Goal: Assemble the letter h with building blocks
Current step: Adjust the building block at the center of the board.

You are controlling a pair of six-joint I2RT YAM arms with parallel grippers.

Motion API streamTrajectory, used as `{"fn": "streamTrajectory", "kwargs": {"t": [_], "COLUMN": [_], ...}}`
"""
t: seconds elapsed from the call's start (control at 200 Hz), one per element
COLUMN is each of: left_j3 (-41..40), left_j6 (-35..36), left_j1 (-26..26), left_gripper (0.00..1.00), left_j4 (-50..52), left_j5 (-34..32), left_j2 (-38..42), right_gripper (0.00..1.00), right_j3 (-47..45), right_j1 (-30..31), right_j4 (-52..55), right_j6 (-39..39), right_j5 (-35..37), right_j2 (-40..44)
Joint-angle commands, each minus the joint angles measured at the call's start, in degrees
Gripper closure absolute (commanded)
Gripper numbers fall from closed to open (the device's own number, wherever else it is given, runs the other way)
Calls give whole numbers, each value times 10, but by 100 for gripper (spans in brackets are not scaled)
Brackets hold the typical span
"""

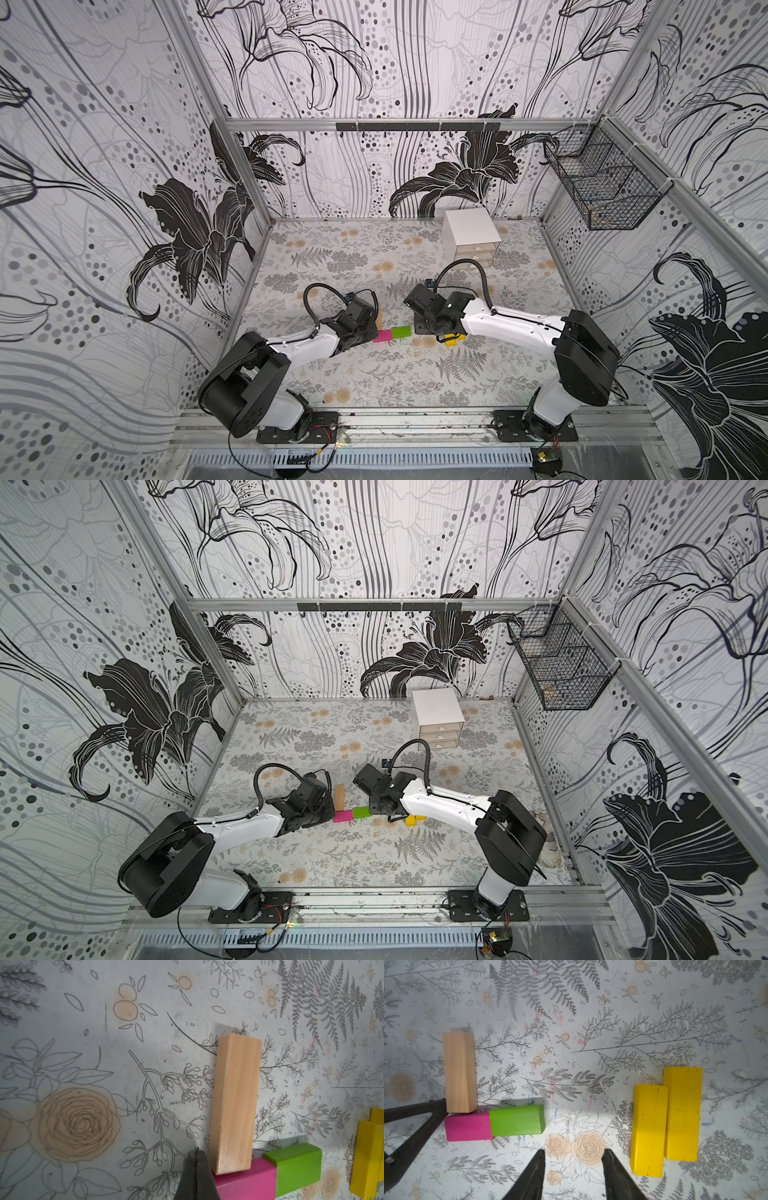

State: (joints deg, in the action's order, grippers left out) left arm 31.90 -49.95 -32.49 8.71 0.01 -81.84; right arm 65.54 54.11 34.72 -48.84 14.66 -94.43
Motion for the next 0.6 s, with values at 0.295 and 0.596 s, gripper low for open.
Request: {"fn": "streamTrajectory", "kwargs": {"t": [0.295, 0.596], "left_j3": [-34, -8], "left_j6": [-13, -9], "left_j1": [-8, -23], "left_gripper": [98, 99], "left_j4": [58, 59], "left_j5": [-9, 0], "left_j2": [44, 35], "right_gripper": [52, 52], "right_j3": [-12, -7], "right_j1": [5, 4], "right_j4": [20, 28], "right_j6": [-16, -15], "right_j5": [20, 24], "right_j2": [29, 29]}}
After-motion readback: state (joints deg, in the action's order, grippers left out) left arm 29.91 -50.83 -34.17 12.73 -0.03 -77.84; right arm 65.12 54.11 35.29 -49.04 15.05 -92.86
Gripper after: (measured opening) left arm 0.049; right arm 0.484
